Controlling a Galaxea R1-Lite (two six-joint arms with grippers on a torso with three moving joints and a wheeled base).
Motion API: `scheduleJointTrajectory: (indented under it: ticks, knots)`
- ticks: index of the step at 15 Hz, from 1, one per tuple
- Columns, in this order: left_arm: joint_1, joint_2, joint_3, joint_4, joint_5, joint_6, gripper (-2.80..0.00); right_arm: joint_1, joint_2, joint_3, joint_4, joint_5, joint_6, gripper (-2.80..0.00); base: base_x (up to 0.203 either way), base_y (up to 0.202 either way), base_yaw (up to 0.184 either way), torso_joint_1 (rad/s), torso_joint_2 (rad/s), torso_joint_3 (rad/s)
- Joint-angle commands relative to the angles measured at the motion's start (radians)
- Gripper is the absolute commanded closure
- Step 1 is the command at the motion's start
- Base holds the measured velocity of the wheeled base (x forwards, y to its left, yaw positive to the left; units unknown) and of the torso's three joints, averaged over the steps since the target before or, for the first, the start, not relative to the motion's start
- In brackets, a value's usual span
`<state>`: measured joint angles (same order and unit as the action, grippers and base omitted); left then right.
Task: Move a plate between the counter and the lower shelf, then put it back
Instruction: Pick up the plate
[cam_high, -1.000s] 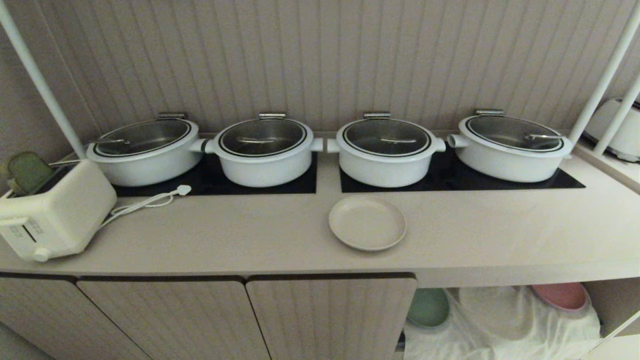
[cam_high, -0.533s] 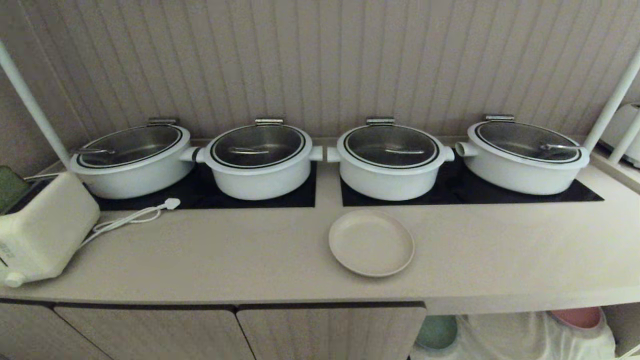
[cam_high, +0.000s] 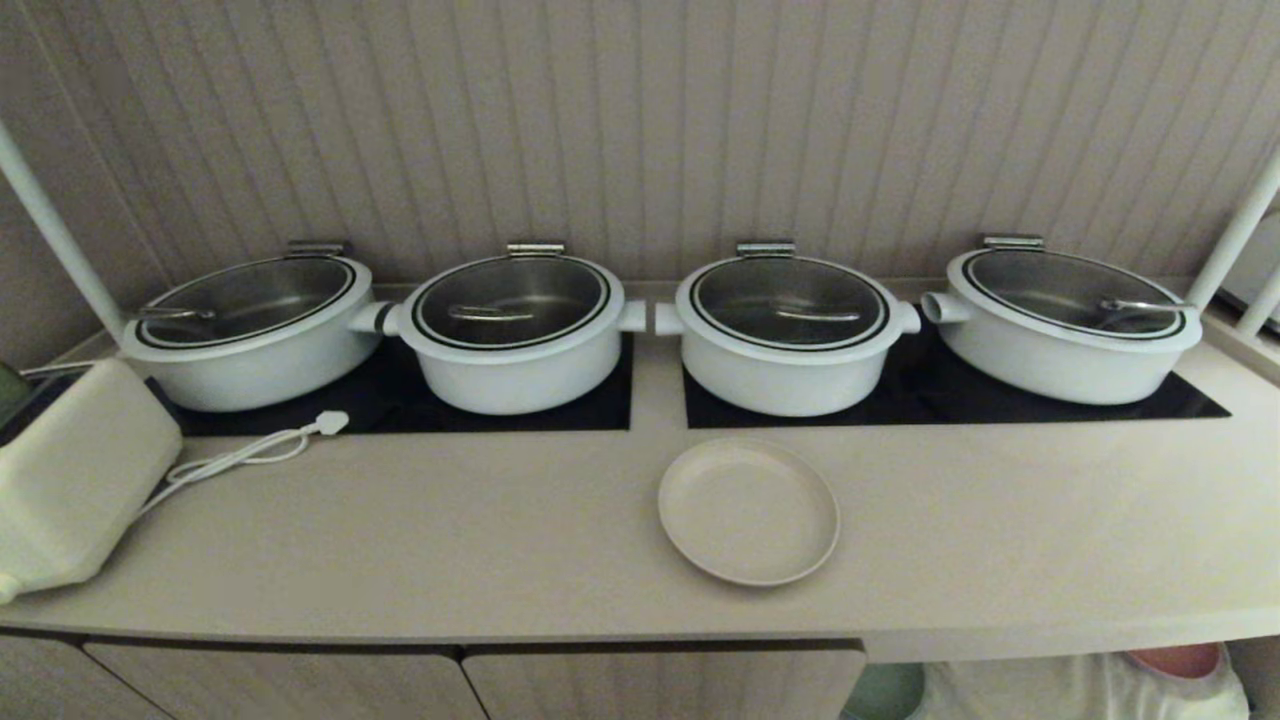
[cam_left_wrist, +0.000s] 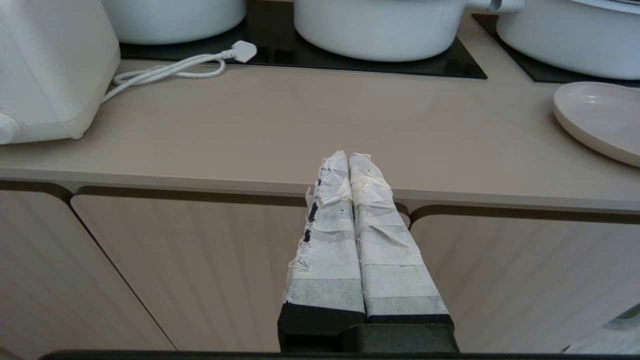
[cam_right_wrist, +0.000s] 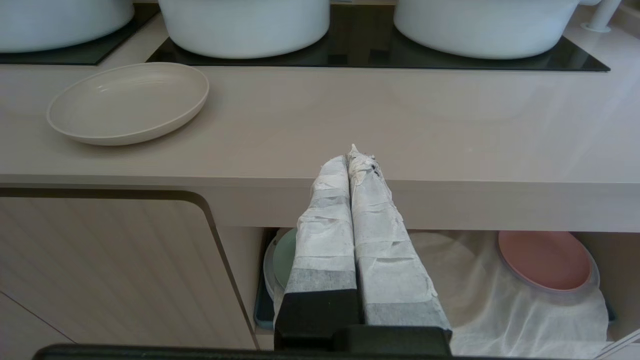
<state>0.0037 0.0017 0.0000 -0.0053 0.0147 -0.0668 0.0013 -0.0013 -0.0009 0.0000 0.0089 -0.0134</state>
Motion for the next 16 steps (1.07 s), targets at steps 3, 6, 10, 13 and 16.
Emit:
scheduleJointTrajectory:
  ticks: [3, 6, 10, 13, 16]
  knots:
    - [0.001, 0.0, 0.0, -0.001, 0.001, -0.002, 0.0, 0.001, 0.001, 0.0, 0.0, 0.0, 0.0, 0.0, 0.0, 0.0, 0.0, 0.0, 0.0, 0.0]
    - [0.001, 0.0, 0.0, -0.001, 0.001, -0.002, 0.0, 0.0, 0.001, -0.001, 0.0, 0.0, -0.001, 0.0, 0.0, 0.0, 0.0, 0.0, 0.0, 0.0]
    - [0.001, 0.0, 0.0, -0.001, 0.001, -0.002, 0.0, 0.0, 0.001, -0.004, 0.014, 0.003, -0.026, 0.0, 0.0, 0.0, 0.0, 0.0, 0.0, 0.0]
    - [0.001, 0.0, 0.0, -0.001, 0.001, -0.002, 0.0, 0.0, 0.001, -0.001, 0.002, 0.0, -0.003, 0.0, 0.0, 0.0, 0.0, 0.0, 0.0, 0.0]
    - [0.001, 0.0, 0.0, -0.001, 0.001, -0.002, 0.0, 0.0, 0.001, -0.004, 0.011, 0.003, -0.023, 0.0, 0.0, 0.0, 0.0, 0.0, 0.0, 0.0]
